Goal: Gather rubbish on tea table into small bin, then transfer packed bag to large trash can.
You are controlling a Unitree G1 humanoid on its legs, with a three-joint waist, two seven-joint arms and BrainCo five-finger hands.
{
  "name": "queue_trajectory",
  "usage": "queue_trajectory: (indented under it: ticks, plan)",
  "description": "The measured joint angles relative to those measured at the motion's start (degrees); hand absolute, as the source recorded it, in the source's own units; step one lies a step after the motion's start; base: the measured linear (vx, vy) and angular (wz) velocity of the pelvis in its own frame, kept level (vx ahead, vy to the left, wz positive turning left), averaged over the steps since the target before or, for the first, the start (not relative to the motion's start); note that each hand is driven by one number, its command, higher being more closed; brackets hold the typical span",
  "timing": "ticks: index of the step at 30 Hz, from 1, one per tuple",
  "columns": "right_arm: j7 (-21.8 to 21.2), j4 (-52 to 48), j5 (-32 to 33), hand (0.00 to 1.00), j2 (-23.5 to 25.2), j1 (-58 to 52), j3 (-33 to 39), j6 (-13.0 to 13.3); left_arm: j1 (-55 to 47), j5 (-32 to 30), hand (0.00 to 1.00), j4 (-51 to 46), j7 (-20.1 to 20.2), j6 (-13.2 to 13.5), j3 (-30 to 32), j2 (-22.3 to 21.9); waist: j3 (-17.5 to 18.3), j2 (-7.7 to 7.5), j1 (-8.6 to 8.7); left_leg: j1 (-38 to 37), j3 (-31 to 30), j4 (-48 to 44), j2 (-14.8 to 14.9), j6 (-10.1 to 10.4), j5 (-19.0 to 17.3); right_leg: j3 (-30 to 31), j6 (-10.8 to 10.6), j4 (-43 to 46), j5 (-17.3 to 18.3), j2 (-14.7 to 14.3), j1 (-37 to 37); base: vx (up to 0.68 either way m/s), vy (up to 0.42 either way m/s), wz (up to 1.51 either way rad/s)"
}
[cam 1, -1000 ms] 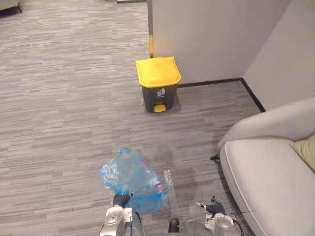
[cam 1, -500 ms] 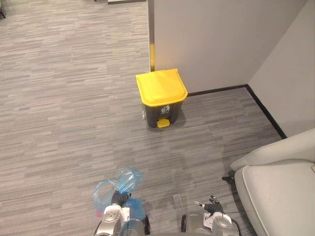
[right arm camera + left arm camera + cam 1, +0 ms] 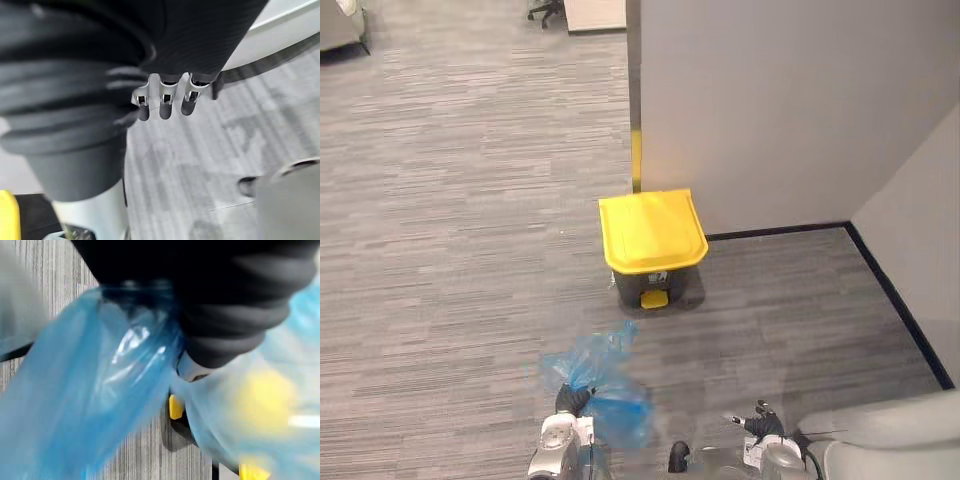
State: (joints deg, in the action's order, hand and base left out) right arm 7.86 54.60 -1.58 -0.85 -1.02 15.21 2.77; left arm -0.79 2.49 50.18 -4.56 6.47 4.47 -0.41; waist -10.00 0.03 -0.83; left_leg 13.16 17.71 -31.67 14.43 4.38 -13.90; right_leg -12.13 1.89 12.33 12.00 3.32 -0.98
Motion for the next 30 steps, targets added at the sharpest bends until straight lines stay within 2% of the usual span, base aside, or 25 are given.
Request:
queue_trajectory:
  ticks: [2, 3, 4, 6, 9, 10, 11, 12, 13, 14, 15, 17, 18, 19, 20, 22, 24, 26, 27, 28, 29, 30]
  plan:
    - [0.1, 0.4, 0.1, 0.00, 0.0, -0.1, 0.9, 0.0, 0.0, 0.0, 1.00, 0.1, 0.0, -0.1, -0.4, 0.0, 0.2, 0.11, 0.03, 0.4, -1.4, 13.6, -3.4, 0.4, 5.5, 0.2, -2.3, -1.0, 0.6, 1.5, -1.2, 0.32, 0.223, -0.01]
    - [0.2, 1.3, 0.2, 0.00, -0.6, -0.2, 1.4, -0.1, 0.0, 0.0, 1.00, 0.2, 0.0, -0.1, -1.2, 0.4, 0.2, 0.06, -0.34, -0.6, -3.0, 18.0, -5.3, 0.4, 13.8, 1.3, -4.4, -1.0, 1.4, 2.0, -1.8, 0.32, 0.229, -0.01]
    - [0.1, 2.2, 0.3, 0.00, -0.1, 0.0, 1.3, -0.4, 0.0, 0.0, 1.00, 0.8, 0.0, -0.1, -1.5, 1.3, 0.6, -0.96, -0.20, -1.6, -2.7, 19.5, -7.3, -0.3, 14.2, 2.0, -5.4, -2.0, 1.0, 3.4, -2.5, 0.38, 0.273, 0.11]
    - [0.0, 2.9, 0.3, 0.00, 0.6, -0.2, 1.5, -0.7, 0.7, -0.1, 1.00, 1.1, 0.0, -0.1, -2.1, 3.0, 1.2, -2.37, 0.01, -1.7, -2.0, 19.1, -9.5, -2.1, 12.7, 2.4, -6.8, -3.7, 0.2, 5.7, -3.7, 0.28, 0.198, 0.19]
    - [-0.1, 2.9, 0.3, 0.00, 0.6, 1.2, 1.5, -0.5, 0.0, -0.1, 1.00, 1.9, 0.2, -0.2, -2.0, 4.0, 1.3, -2.09, -0.10, -4.2, -0.4, 18.7, -10.6, -2.9, 9.2, 5.3, -8.0, -0.2, -0.8, 7.2, -3.4, 0.21, 0.188, -0.30]
    - [-0.1, 2.9, 0.1, 0.00, 0.6, 1.3, 1.5, -0.5, -0.4, -0.1, 1.00, 2.5, 0.2, -0.5, -2.0, 4.1, 1.3, -1.53, -0.14, -6.0, 0.4, 19.0, -10.6, -3.1, 7.9, 7.0, -8.1, 6.1, -0.8, 7.5, -1.0, 0.18, 0.211, -0.45]
    - [-0.1, 2.9, -0.1, 0.00, 0.8, 1.2, 1.4, -0.5, -1.3, -0.1, 1.00, 2.8, 0.2, -0.7, -2.0, 4.3, 1.2, -1.39, -0.09, -8.0, 0.9, 19.8, -10.9, -3.2, 6.7, 8.7, -8.9, 16.6, -1.4, 8.2, 3.7, 0.15, 0.167, -0.32]
    - [-0.1, 2.9, -0.2, 0.00, 0.9, 1.2, 1.3, -0.5, -1.5, -0.1, 1.00, 2.9, 0.1, -0.7, -2.1, 4.5, 1.2, -1.38, 0.14, -8.7, 1.0, 20.1, -11.1, -3.4, 6.4, 9.4, -9.4, 21.2, -1.7, 8.7, 5.9, 0.19, 0.167, -0.07]
    - [-0.1, 3.1, -0.2, 0.00, 0.9, 0.8, 1.3, -0.6, -1.7, -0.1, 1.00, 2.9, 0.1, -0.7, -2.3, 4.8, 1.1, -1.36, 0.48, -9.7, 1.1, 20.6, -11.5, -3.8, 5.8, 9.8, -9.2, 26.9, -0.9, 9.1, 8.6, 0.19, 0.081, 0.08]
    - [-0.1, 3.5, -0.2, 0.00, 0.5, 0.6, 0.4, -0.6, -1.7, -0.1, 1.00, 2.9, -0.2, -0.7, -2.6, 5.3, 1.2, -1.61, 0.59, -11.5, 1.0, 21.8, -11.7, -4.2, 5.3, 9.2, -8.3, 30.3, 2.2, 8.7, 11.5, 0.19, 0.049, 0.06]
    - [-0.1, 3.5, -0.2, 0.00, 0.3, 0.7, 0.0, -0.6, -1.7, -0.1, 1.00, 2.9, -0.2, -0.7, -2.7, 5.7, 1.2, -1.52, 0.66, -12.1, 1.0, 22.2, -11.6, -4.2, 5.3, 8.9, -8.0, 30.4, 3.1, 8.2, 12.3, 0.21, -0.006, 0.01]
    - [-0.1, 3.5, -0.3, 0.00, 0.0, 1.4, -0.7, -0.5, -1.2, -0.1, 1.00, 2.8, -0.3, -0.7, -2.4, 7.0, 0.8, -0.87, 1.30, -15.0, 1.0, 24.0, -10.4, -3.5, 5.1, 5.6, -5.7, 25.7, 4.9, 5.1, 15.3, 0.22, -0.068, 0.01]
    - [-0.1, 3.5, -0.4, 0.00, -0.2, 1.6, -1.3, -0.5, -0.9, -0.1, 1.00, 2.8, -0.3, -0.6, -1.9, 7.0, 0.6, -0.64, 1.34, -15.9, 1.1, 24.3, -9.8, -2.7, 5.1, 4.5, -5.1, 21.8, 4.3, 3.5, 16.0, 0.25, -0.103, 0.05]
    - [-0.1, 3.5, -0.6, 0.00, -0.4, 1.6, -2.3, -0.5, -0.5, -0.1, 1.00, 2.8, -0.3, -0.5, -1.5, 7.3, 0.7, -0.89, 1.34, -17.2, 0.8, 25.0, -9.7, -1.8, 4.9, 3.8, -4.5, 13.4, 1.2, 1.8, 16.3, 0.28, -0.107, 0.20]
    - [-0.2, 3.8, -0.6, 0.00, -0.4, 1.2, -2.5, -0.4, -0.5, -0.1, 1.00, 3.2, -0.3, -0.5, -1.5, 7.9, 1.1, -2.33, 1.77, -17.7, -0.3, 25.2, -11.0, -0.6, 4.5, 4.5, -1.1, 7.8, -6.0, 1.0, 15.5, 0.30, -0.100, 0.26]
    - [-0.1, 4.2, -0.6, 0.00, -1.7, 1.2, -1.9, -0.2, 0.1, -0.1, 1.00, 4.0, -0.1, -0.4, -1.4, 6.1, 1.8, 0.39, 1.59, -17.7, -2.6, 25.7, -9.0, -0.1, 4.4, 3.9, -0.7, 6.0, -6.3, -0.9, 13.9, 0.34, -0.102, 0.07]
    - [-0.1, 4.2, -0.6, 0.00, -2.0, 1.2, -1.0, -0.1, 0.6, -0.1, 1.00, 4.2, -0.2, -0.3, -1.0, 5.0, 1.2, 1.53, 1.88, -18.3, -4.2, 25.4, -8.1, 0.1, 4.5, 2.5, -0.3, 5.3, -5.4, -1.3, 12.6, 0.30, -0.123, 0.16]
    - [0.0, 4.3, -0.5, 0.00, -1.8, 0.8, 0.7, -0.1, 0.8, -0.2, 1.00, 4.4, -0.2, -0.4, -0.9, 4.4, 1.1, 1.52, 1.95, -18.5, -4.2, 22.5, -7.3, 0.4, 4.6, 1.3, 0.0, 3.5, -5.1, -1.6, 9.5, 0.21, -0.087, 0.36]
    - [-0.1, 4.1, -0.6, 0.00, -1.5, 0.1, 0.6, -0.1, 0.7, -0.2, 1.00, 4.3, -0.1, -0.4, -0.8, 3.7, 0.9, 1.12, 1.73, -17.0, -4.1, 15.0, -6.0, 1.6, 3.8, 0.4, 0.1, 1.0, -5.1, -1.6, 5.7, 0.18, -0.045, 0.35]
    - [-0.1, 3.6, -0.6, 0.00, -1.4, -0.4, 0.3, -0.1, 0.4, -0.2, 1.00, 4.0, 0.1, -0.4, -0.4, 2.9, 0.8, 0.72, 1.28, -14.4, -3.9, 7.7, -4.7, 2.1, 2.9, 0.3, 0.3, -0.9, -4.9, -1.4, 3.0, 0.20, -0.031, 0.25]
    - [-0.1, 3.4, -0.6, 0.00, -1.4, -0.5, 0.2, -0.1, 0.0, -0.2, 1.00, 3.5, 0.3, -0.4, -0.3, 2.4, 1.0, 0.68, 1.04, -13.0, -3.1, 3.9, -3.8, 2.2, 2.3, 0.4, 0.4, -1.6, -4.9, -1.4, 2.2, 0.13, 0.052, -0.04]
    - [-0.1, 3.0, -0.5, 0.00, -1.5, -0.4, 0.3, -0.1, -0.7, -0.2, 1.00, 3.2, 0.4, -0.5, -0.3, 1.4, 1.2, 0.96, 0.64, -11.0, -1.9, 1.3, -2.4, 1.5, 0.9, 0.6, 0.4, -2.2, -4.9, -1.5, 1.4, 0.12, 0.101, -0.12]
